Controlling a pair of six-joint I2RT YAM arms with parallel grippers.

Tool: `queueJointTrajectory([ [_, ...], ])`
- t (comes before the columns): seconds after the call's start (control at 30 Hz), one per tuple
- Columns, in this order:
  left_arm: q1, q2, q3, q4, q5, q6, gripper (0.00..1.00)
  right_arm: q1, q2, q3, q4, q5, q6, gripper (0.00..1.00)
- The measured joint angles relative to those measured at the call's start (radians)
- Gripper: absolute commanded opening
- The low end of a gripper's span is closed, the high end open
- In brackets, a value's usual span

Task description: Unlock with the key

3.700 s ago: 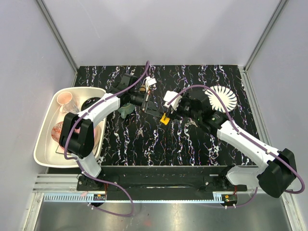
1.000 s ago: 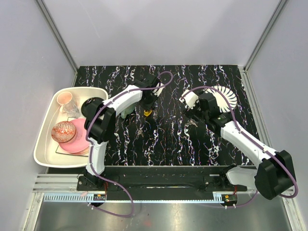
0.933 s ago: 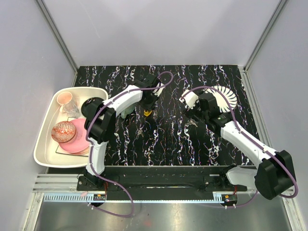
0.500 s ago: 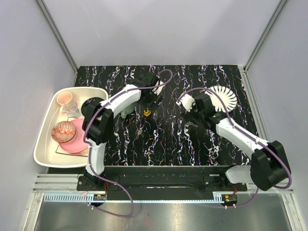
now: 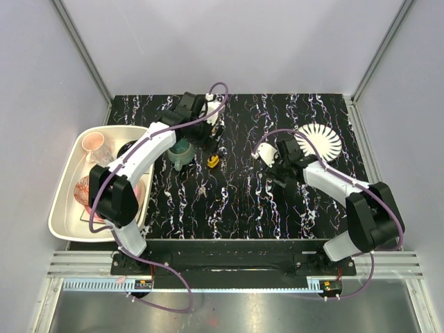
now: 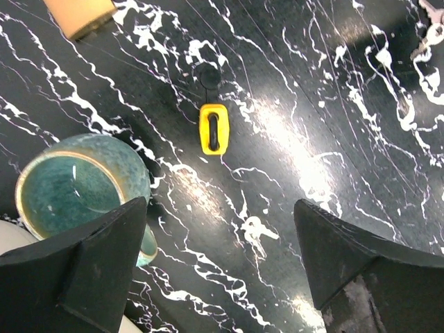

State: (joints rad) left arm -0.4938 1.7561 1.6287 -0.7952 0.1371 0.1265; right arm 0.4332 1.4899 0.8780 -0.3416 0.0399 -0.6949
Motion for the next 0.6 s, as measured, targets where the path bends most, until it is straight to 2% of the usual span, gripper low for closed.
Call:
queueJointTrajectory([
  [0.17,0.007,-0.042,-0.076,0.000,0.047,0.013,0.92,-0.035,0.014,0.047,-0.031,-0.064,-0.053,0.68],
  [0.27,0.013,-0.066,-0.117,-0.003,0.076,0.017,0.92,-0.043,0.019,0.071,-0.048,-0.096,-0.094,0.60],
  [0.6,0.099,-0.140,-0.163,-0.012,0.171,0.019,0.92,-0.043,0.128,0.105,-0.101,-0.166,-0.176,0.57],
])
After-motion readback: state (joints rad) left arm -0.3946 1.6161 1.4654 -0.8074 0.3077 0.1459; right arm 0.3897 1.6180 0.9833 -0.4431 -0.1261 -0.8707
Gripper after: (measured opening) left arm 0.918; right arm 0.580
